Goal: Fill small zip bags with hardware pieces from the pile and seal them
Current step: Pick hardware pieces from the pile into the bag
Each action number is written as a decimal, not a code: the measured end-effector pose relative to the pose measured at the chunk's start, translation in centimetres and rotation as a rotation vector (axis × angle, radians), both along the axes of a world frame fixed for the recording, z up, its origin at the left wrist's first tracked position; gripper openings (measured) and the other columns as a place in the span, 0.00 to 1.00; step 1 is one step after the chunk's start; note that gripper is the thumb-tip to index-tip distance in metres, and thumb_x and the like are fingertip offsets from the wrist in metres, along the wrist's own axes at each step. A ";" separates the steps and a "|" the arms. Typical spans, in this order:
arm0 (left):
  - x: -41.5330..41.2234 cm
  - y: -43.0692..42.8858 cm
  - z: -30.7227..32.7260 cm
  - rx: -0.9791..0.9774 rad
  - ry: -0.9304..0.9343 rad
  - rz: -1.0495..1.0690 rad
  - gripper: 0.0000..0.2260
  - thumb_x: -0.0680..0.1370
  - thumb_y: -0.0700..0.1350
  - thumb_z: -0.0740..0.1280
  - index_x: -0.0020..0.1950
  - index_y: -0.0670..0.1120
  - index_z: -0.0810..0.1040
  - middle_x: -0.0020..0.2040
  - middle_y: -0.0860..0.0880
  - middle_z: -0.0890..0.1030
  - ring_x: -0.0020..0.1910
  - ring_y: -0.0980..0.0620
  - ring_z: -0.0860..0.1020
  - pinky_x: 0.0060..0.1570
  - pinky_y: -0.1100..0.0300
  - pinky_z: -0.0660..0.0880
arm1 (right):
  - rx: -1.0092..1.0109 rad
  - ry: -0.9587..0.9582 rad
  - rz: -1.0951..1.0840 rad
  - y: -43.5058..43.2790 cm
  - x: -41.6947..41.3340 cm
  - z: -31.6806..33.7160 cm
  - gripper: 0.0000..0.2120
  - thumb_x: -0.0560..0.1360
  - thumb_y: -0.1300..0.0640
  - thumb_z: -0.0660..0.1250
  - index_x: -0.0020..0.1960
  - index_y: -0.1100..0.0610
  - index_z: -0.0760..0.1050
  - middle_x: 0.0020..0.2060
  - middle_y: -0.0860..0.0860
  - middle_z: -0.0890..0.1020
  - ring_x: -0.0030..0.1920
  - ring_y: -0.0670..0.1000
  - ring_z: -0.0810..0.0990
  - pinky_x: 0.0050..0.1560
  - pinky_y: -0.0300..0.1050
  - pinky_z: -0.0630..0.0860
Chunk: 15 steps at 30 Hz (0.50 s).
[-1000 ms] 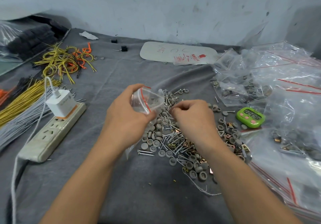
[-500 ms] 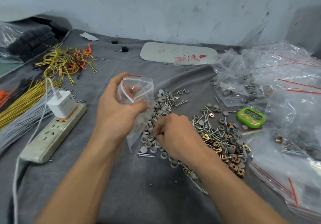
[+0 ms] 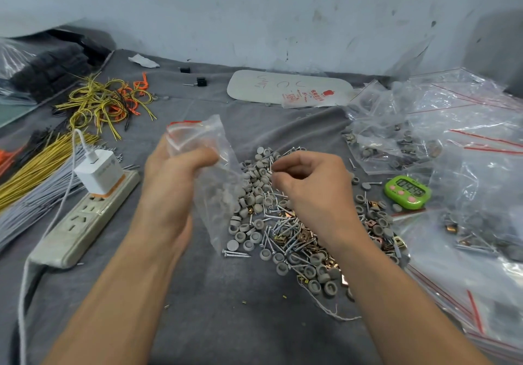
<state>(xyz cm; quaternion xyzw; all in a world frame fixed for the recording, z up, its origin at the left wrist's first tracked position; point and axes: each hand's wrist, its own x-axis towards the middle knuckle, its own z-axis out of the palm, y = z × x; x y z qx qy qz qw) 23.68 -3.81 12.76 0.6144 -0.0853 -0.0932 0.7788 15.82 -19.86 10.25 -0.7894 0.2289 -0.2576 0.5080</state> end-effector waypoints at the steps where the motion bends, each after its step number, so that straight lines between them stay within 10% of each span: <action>1: 0.1 0.0 -0.3 0.156 -0.099 0.067 0.21 0.69 0.39 0.72 0.60 0.54 0.79 0.51 0.54 0.85 0.51 0.52 0.83 0.55 0.48 0.80 | 0.041 -0.026 -0.003 0.0 -0.1 0.1 0.07 0.71 0.61 0.77 0.43 0.48 0.86 0.35 0.43 0.87 0.39 0.43 0.86 0.43 0.48 0.85; 4: -0.1 -0.2 -0.9 0.619 -0.403 0.185 0.36 0.66 0.45 0.76 0.68 0.68 0.68 0.58 0.60 0.81 0.51 0.63 0.78 0.48 0.62 0.75 | 0.157 -0.130 0.008 0.0 -0.2 0.5 0.08 0.69 0.63 0.78 0.43 0.51 0.86 0.36 0.47 0.87 0.39 0.46 0.87 0.44 0.46 0.84; 7: -0.6 -1.1 -2.1 0.885 -0.578 0.097 0.39 0.67 0.42 0.75 0.72 0.66 0.64 0.55 0.58 0.77 0.54 0.54 0.77 0.50 0.60 0.68 | 0.245 -0.231 0.054 0.1 -0.2 0.8 0.08 0.69 0.64 0.79 0.43 0.53 0.86 0.37 0.49 0.88 0.39 0.49 0.87 0.40 0.41 0.83; 11: -0.8 -1.6 -2.8 0.909 -0.576 -0.087 0.40 0.67 0.46 0.76 0.73 0.67 0.62 0.59 0.55 0.81 0.56 0.50 0.78 0.52 0.54 0.75 | 0.108 -0.178 0.156 0.5 0.2 0.4 0.11 0.72 0.68 0.75 0.44 0.52 0.86 0.38 0.47 0.88 0.41 0.48 0.88 0.43 0.45 0.85; 15: 0.0 -1.5 -3.0 0.823 -0.492 -0.083 0.40 0.66 0.44 0.78 0.73 0.65 0.66 0.49 0.61 0.78 0.43 0.65 0.74 0.42 0.74 0.66 | 0.183 -0.202 0.226 0.8 0.5 0.5 0.18 0.76 0.74 0.66 0.47 0.53 0.86 0.42 0.49 0.89 0.44 0.49 0.88 0.45 0.45 0.85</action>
